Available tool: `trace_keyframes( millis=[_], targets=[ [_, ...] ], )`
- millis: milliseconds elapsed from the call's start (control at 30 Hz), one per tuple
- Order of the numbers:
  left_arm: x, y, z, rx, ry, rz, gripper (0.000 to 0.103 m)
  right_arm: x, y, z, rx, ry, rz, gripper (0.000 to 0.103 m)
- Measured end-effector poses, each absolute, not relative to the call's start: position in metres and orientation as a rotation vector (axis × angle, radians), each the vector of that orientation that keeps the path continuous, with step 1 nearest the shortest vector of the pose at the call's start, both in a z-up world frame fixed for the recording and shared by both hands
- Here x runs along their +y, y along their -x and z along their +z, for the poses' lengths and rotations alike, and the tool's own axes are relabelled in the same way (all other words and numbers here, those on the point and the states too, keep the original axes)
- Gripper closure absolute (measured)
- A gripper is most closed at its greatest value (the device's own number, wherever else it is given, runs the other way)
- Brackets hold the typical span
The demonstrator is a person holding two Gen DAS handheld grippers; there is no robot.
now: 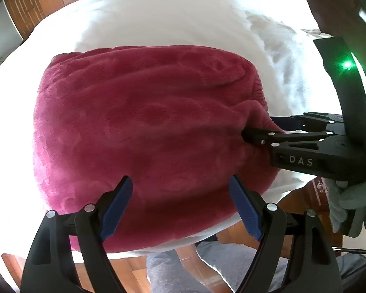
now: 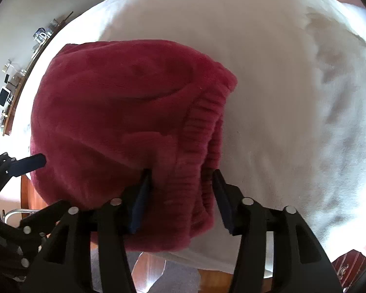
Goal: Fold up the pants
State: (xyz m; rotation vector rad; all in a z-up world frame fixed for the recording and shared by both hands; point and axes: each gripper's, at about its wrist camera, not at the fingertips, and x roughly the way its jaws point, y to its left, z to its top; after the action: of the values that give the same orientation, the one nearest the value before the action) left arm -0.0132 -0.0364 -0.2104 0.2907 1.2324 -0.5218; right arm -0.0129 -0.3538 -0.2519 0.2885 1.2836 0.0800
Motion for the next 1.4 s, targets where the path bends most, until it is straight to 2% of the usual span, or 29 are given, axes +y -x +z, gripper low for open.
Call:
trace_keyframes(
  millis=[400, 667, 833, 1233, 1267, 1400],
  targets=[
    [-0.029, 0.016, -0.211, 1.228, -0.319, -0.495, 0.023, -0.354, 0.011, -0.278, 1.31, -0.277, 0.059, 0.044],
    [-0.023, 0.026, -0.245, 1.265, -0.394, -0.497, 0.021, -0.361, 0.013, -0.291, 1.323, -0.311, 0.062, 0.042],
    [-0.025, 0.028, -0.249, 1.255, -0.421, -0.5, 0.02, -0.369, 0.007, -0.297, 1.336, -0.329, 0.066, 0.036],
    [-0.011, 0.036, -0.231, 1.267, -0.358, -0.484, 0.021, -0.377, 0.048, -0.259, 1.301, -0.418, 0.119, 0.036],
    [-0.011, 0.039, -0.235, 1.276, -0.366, -0.485, 0.021, -0.375, 0.052, -0.263, 1.312, -0.412, 0.121, 0.038],
    [-0.014, 0.041, -0.246, 1.291, -0.387, -0.488, 0.02, -0.367, 0.048, -0.274, 1.349, -0.399, 0.126, 0.067]
  ],
)
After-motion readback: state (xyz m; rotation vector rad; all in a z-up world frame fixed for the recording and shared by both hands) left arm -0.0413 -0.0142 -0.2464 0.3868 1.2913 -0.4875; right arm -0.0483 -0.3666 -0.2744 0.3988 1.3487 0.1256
